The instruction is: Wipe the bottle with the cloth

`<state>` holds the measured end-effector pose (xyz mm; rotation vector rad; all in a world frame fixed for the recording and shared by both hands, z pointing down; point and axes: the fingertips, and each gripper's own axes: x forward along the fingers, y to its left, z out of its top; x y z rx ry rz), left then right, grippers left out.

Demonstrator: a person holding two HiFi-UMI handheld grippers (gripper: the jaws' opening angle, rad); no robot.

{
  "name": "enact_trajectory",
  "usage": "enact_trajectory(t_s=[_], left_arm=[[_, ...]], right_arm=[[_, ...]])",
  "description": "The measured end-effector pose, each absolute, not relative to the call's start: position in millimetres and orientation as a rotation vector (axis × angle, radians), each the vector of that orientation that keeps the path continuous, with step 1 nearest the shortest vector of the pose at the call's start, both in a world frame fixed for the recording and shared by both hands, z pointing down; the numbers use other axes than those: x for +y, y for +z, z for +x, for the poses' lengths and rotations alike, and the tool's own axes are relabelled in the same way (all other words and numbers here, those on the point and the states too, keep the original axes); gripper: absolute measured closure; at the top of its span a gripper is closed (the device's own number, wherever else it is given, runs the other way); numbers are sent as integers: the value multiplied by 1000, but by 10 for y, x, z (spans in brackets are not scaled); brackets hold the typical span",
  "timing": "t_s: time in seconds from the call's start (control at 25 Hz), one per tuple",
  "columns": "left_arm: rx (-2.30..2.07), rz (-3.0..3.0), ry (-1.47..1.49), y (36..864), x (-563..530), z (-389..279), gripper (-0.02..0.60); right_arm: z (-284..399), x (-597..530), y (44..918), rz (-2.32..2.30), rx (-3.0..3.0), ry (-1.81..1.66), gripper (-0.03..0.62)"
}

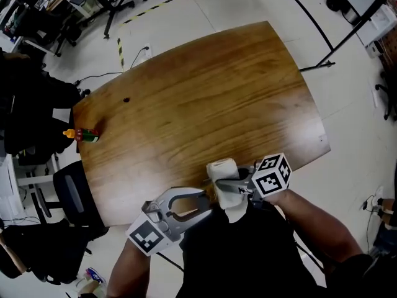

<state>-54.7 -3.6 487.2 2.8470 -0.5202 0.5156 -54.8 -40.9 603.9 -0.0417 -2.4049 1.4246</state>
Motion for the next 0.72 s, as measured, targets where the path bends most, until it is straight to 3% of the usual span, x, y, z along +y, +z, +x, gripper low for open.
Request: enact_trajectory(t_s=[0.36,0.72], left_arm=[[-545,2851,446,4861,-35,-556,405],[-457,3017,574,4896,305,-315,405]], right_arm=[[-568,-357,6472,44,-2208,1161,522],[-401,-971,5800,296,-2472,1313,522]])
